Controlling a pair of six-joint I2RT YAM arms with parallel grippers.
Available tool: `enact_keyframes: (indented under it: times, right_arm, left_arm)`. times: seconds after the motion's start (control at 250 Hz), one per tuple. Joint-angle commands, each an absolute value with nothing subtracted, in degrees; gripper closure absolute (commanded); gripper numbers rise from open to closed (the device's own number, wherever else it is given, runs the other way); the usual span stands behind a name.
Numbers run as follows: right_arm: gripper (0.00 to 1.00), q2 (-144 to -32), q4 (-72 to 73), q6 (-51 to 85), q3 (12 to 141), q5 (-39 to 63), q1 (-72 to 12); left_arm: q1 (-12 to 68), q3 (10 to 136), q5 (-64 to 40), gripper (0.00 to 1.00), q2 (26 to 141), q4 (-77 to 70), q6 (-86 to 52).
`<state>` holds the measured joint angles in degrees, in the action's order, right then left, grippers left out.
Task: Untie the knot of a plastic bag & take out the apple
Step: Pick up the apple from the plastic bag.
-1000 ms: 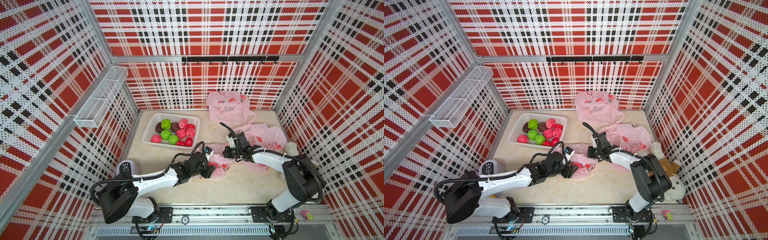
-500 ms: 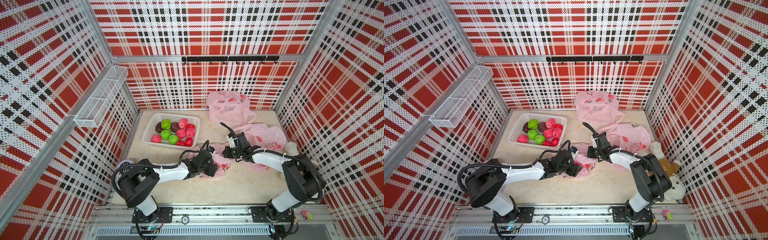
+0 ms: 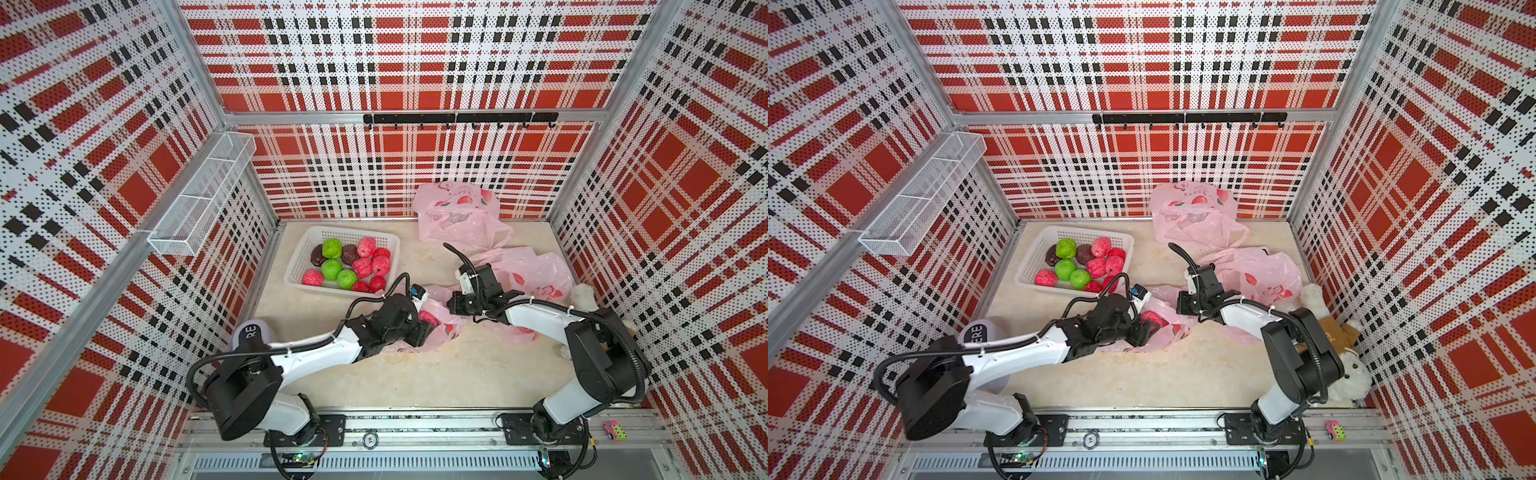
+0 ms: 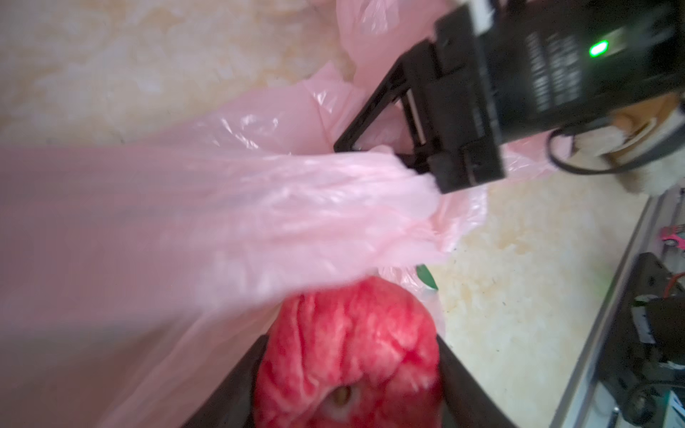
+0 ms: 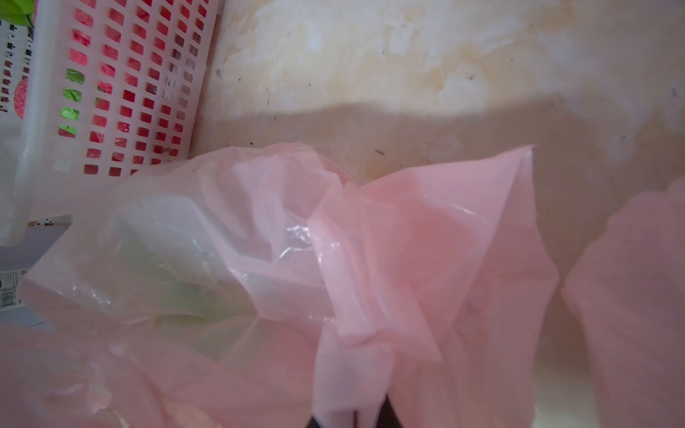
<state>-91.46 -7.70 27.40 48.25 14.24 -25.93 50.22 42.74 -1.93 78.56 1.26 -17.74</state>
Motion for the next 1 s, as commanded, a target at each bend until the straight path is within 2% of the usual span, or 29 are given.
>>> enact_keyframes:
  times: [0.0,0.264,0.404,0.504,0.576,0.612,0.744,0.996]
  right_arm:
    - [0.99,-91.23,-7.6,25.87,50.56,13.52,-25.33]
    - [0.99,-92.01,-8.68,24.26,52.49,13.86,-25.07]
    - [0.98,-92.16,-8.32,24.76,52.57,14.97,-25.09]
    - [0.85,-91.09,-8.13,25.92,52.11,16.4,-25.21]
    - [0.63,-88.2,-8.23,27.33,51.08,16.46,-25.44]
    - [0.56,-86.11,-8.75,27.54,50.5,16.06,-25.71]
    - [0.37,-77.73,-14.32,27.16,50.03,12.86,-26.75]
    - [0.32,-68.62,-19.15,30.22,45.89,7.41,-31.98]
  left_arm:
    - [49.49,41.1,-1.68,0.41,72.81,5.02,-13.62]
    - [48.37,37.77,-0.72,0.39,62.4,9.11,-11.62]
    - [47.07,37.0,-1.71,0.39,65.0,6.94,-13.99]
    - [47.18,38.03,-1.38,0.4,71.68,4.98,-15.9]
    - [47.55,39.22,0.09,0.41,76.98,4.07,-19.2]
    - [47.63,39.93,0.6,0.41,79.29,3.64,-20.43]
    - [48.54,41.19,1.74,0.37,84.16,1.63,-22.58]
    - [46.27,42.59,-0.08,0.25,85.8,3.83,-25.84]
